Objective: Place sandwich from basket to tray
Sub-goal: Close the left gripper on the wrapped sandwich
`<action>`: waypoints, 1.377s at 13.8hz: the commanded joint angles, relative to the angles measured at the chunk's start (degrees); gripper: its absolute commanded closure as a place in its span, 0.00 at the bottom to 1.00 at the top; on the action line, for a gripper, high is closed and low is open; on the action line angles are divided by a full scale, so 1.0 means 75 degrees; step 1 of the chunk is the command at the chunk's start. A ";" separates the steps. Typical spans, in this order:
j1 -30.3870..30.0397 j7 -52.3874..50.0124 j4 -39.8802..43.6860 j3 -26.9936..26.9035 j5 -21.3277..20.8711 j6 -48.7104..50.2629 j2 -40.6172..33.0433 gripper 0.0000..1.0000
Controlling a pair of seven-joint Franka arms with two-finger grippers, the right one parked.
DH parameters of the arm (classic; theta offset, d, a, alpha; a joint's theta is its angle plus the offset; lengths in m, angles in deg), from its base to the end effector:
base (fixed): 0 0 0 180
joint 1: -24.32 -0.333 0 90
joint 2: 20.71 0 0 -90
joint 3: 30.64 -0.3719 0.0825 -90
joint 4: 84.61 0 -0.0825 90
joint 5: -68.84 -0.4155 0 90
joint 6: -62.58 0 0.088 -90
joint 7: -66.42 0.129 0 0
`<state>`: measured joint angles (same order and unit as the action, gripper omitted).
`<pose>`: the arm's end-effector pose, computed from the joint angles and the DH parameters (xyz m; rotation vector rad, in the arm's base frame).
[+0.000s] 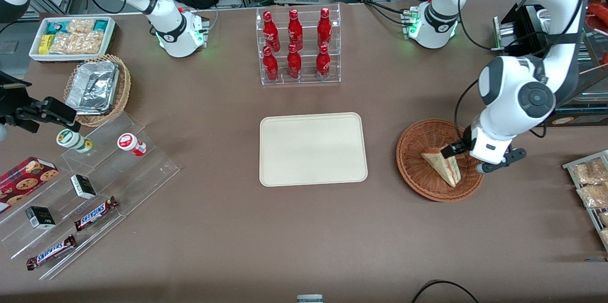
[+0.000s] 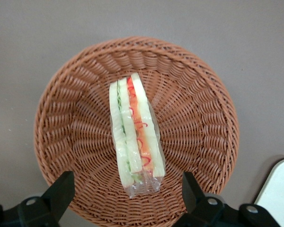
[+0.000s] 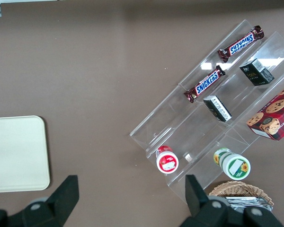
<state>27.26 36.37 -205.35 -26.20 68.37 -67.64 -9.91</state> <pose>0.5966 -0.0760 0.3384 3.0807 0.6109 -0.0376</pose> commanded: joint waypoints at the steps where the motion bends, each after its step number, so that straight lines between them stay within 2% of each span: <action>1: 0.0088 -0.0224 -0.0412 -0.0030 0.0062 -0.0507 -0.0021 0.00; 9: 0.0123 -0.0224 -0.0378 -0.0030 0.0038 -0.1455 0.1032 0.02; 10: 0.0123 -0.0282 -0.0355 -0.0030 0.0038 -0.1574 0.1126 0.23; 11: 0.0135 -0.0364 -0.0320 -0.0018 0.0038 -0.1564 0.1139 0.52; 12: 0.0124 -0.0353 -0.0296 -0.0018 0.0038 -0.1552 0.1139 0.76; 13: 0.0123 -0.0342 -0.0273 -0.0018 0.0038 -0.1529 0.1139 0.86; 16: 0.0123 -0.0306 -0.0040 0.0029 0.0038 -0.1075 0.0941 0.88; 19: 0.0123 -0.0271 0.1129 0.0261 0.0003 0.1053 0.0718 0.88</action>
<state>27.72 35.01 -202.65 -25.51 68.40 -69.62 -2.46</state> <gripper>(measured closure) 0.683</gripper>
